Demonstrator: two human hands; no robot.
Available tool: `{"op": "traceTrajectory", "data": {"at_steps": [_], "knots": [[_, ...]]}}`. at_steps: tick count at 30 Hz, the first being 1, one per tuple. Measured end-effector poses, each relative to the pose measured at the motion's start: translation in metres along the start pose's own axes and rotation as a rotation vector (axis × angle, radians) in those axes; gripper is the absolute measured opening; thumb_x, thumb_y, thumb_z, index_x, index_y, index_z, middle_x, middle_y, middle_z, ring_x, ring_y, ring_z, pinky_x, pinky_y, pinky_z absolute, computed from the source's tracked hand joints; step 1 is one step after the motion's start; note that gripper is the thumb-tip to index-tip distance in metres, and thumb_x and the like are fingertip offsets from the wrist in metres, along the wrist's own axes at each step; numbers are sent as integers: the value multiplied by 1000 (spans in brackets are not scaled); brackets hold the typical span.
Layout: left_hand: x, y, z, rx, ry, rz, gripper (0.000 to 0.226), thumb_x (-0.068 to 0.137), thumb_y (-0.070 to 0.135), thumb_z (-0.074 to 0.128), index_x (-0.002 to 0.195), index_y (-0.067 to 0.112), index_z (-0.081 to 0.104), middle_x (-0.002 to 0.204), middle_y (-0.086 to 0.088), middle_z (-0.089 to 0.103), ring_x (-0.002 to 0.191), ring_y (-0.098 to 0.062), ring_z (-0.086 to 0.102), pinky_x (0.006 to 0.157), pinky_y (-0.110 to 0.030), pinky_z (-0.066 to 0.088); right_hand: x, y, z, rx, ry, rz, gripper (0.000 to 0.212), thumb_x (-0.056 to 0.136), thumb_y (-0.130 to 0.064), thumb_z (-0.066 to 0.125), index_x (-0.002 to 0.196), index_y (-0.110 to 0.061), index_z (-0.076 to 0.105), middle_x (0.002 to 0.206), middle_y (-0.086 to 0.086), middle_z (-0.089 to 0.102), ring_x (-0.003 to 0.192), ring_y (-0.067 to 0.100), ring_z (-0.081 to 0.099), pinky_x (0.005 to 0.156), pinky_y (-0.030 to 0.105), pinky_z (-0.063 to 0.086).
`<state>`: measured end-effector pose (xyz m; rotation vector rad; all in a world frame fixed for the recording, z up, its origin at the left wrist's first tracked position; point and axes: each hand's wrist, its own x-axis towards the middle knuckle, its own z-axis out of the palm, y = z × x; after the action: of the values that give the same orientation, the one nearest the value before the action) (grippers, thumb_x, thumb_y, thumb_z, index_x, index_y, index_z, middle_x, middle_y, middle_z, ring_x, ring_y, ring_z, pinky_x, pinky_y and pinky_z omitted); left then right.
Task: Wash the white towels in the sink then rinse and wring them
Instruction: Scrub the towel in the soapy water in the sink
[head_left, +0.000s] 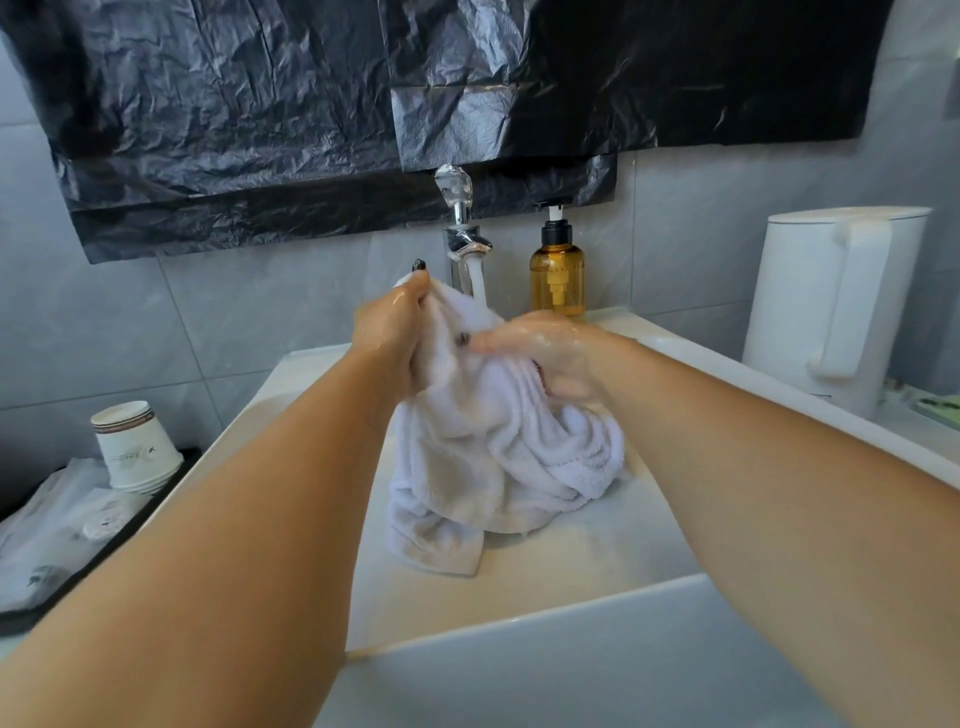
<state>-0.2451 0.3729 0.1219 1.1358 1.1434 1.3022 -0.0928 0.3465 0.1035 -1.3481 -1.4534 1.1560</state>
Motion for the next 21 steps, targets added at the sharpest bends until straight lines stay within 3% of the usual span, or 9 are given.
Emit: {"op": "traceTrajectory", "data": {"at_steps": [3,5,7,9,12,14,16,19,21], "knots": [[3,-2,1,54,57,55,34,92,40,61,111,12,56,95,-5,64,84,-18,61,75,-33,51,-4,12,-5,-108,-167,123,16,89,-15,69,99,-3,64,93,11,72,85,23,70,76,33,58],[4,-5,2,143,85,82,29,94,33,59,110,10,54,88,-4,59,82,-20,59,66,-29,47,1,6,4,-398,-19,103,22,89,-24,67,97,-5,61,88,12,70,83,26,69,67,32,57],[5,-6,-1,264,104,121,20,90,29,62,95,10,60,81,-3,58,83,-23,58,64,-27,46,5,-3,13,-608,196,-26,20,95,-27,55,86,-9,53,74,4,56,70,20,57,52,22,42],[2,-4,-6,384,-12,69,28,78,39,72,91,15,66,88,-3,67,86,-23,64,72,-29,52,9,-9,9,-348,392,-117,20,94,-28,57,82,-12,54,69,-1,47,61,14,45,50,23,34],[-7,-6,-11,609,-476,-168,68,64,57,82,116,17,68,109,-7,75,102,-27,71,95,-42,53,2,-12,-4,40,581,-200,25,82,-28,71,69,-16,53,65,-1,48,60,15,46,60,25,35],[-11,-11,-6,807,-701,-275,89,51,59,91,124,15,63,115,-6,73,109,-26,69,101,-42,49,1,-8,-10,-9,524,-217,19,80,-27,73,73,-14,60,71,0,55,68,17,53,66,28,38],[-15,-20,6,1113,-711,-244,106,41,58,95,130,16,57,120,-4,70,112,-25,66,103,-40,49,0,-3,-11,-165,410,-143,18,81,-29,71,86,-13,66,78,1,61,72,18,57,65,28,41],[-16,-25,17,1339,-589,-135,68,75,39,82,130,10,54,121,-12,65,109,-30,65,100,-42,51,-1,2,-9,-550,183,54,19,85,-31,64,91,-14,60,83,5,60,70,20,56,59,26,41],[-11,-22,10,1129,-512,-106,46,83,27,74,122,7,59,113,-15,69,99,-31,69,92,-42,56,-7,-3,-8,-669,98,100,19,92,-26,55,76,-17,50,76,3,49,70,20,48,56,26,37]]}}
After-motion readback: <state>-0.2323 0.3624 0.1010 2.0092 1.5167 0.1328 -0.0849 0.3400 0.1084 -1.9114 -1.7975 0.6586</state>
